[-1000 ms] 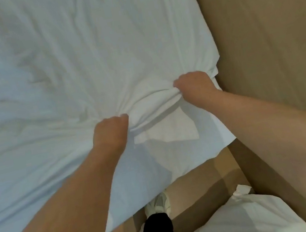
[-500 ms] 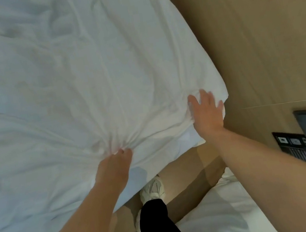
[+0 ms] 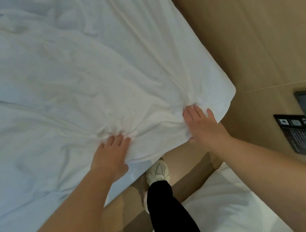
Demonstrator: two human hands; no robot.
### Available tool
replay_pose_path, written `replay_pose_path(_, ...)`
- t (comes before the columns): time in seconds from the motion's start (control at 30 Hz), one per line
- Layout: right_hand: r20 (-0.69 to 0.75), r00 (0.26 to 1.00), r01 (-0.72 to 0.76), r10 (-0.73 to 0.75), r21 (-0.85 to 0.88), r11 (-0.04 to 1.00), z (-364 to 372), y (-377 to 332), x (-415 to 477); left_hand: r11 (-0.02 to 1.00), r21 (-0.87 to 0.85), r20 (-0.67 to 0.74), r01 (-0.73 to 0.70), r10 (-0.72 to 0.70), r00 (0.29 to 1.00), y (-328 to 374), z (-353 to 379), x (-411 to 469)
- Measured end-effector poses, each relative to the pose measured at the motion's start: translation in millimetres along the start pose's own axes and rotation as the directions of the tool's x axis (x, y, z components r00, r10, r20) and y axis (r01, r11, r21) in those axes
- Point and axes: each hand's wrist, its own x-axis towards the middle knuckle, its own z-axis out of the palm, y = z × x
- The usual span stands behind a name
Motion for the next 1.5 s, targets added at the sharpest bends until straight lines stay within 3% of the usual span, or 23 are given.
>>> replay_pose_path(0.07, -0.067, 0.991, 0.115, -0.115, -0.009, 0.993, 5, -28, -5, 0.985, 0.164, 0.005, 0.053, -0.055, 0.998, -6, 9, -17)
replay_pose_path(0.13, -0.121, 0.96, 0.25, -0.252, -0.025, 0.968, 7, -61, -10, 0.949, 0.241, -0.044, 0.202, -0.197, 0.979, -16, 24, -40)
replay_pose_path(0.23, -0.131, 0.878, 0.445, -0.461, -0.132, 0.886, 8, -126, -14, 0.896, 0.208, -0.125, 0.392, -0.373, 0.919, -43, 49, -76)
replay_pose_path(0.33, -0.204, 0.804, 0.528, -0.559, -0.19, 0.828, 5, -200, -9, 0.845, 0.207, -0.173, 0.494, -0.465, 0.868, -84, 66, -100)
replay_pose_path(0.53, -0.294, 0.863, 0.37, -0.41, -0.183, 0.911, -8, -297, 7, 0.864, 0.216, -0.174, 0.454, -0.423, 0.889, -160, 83, -98)
replay_pose_path(0.63, -0.397, 0.833, 0.355, -0.384, -0.149, 0.923, -31, -304, 11, 0.916, 0.104, -0.202, 0.387, -0.361, 0.91, -172, 74, -94)
replay_pose_path(0.73, -0.106, 0.898, 0.429, -0.428, -0.016, 0.903, -52, -301, 5, 0.956, 0.124, -0.069, 0.267, -0.26, 0.963, -171, 60, -103)
replay_pose_path(0.8, 0.102, 0.886, 0.449, -0.453, 0.06, 0.891, -60, -306, -5, 0.975, 0.155, 0.089, 0.161, -0.176, 0.98, -170, 60, -122)
replay_pose_path(0.87, 0.181, 0.869, 0.447, -0.46, 0.108, 0.888, -56, -315, -18, 0.987, 0.05, 0.203, 0.154, -0.161, 0.966, -175, 70, -143)
replay_pose_path(0.93, 0.072, 0.896, 0.432, -0.438, 0.081, 0.898, -37, -325, -30, 0.977, 0.005, 0.195, 0.214, -0.211, 0.958, -183, 86, -165)
replay_pose_path(1.0, -0.077, 0.91, 0.409, -0.407, 0.01, 0.913, -18, -338, -40, 0.948, 0.167, 0.096, 0.27, -0.288, 0.953, -195, 104, -182)
replay_pose_path(1.07, -0.115, 0.895, 0.427, -0.431, -0.058, 0.902, 0, -355, -47, 0.884, 0.318, 0.029, 0.343, -0.37, 0.928, -206, 124, -192)
replay_pose_path(1.13, -0.149, 0.89, 0.417, -0.431, -0.117, 0.901, 12, -377, -48, 0.836, 0.362, -0.043, 0.413, -0.428, 0.903, -217, 138, -192)
replay_pose_path(1.27, -0.186, 0.903, 0.387, -0.388, -0.045, 0.921, 6, -399, -34, 0.874, 0.235, -0.058, 0.424, -0.423, 0.904, -239, 144, -179)
replay_pose_path(1.4, 0.111, 0.908, 0.412, -0.405, -0.054, 0.91, -19, -396, -29, 0.942, 0.013, 0.107, 0.336, -0.335, 0.936, -236, 151, -194)
replay_pose_path(1.47, 0.02, 0.902, 0.431, -0.431, -0.051, 0.901, -19, -397, -42, 0.933, -0.105, 0.071, 0.345, -0.339, 0.938, -233, 171, -216)
replay_pose_path(1.5, -0.066, 0.893, 0.441, -0.446, -0.073, 0.894, -14, -400, -50, 0.938, -0.081, -0.006, 0.336, -0.337, 0.941, -234, 183, -228)
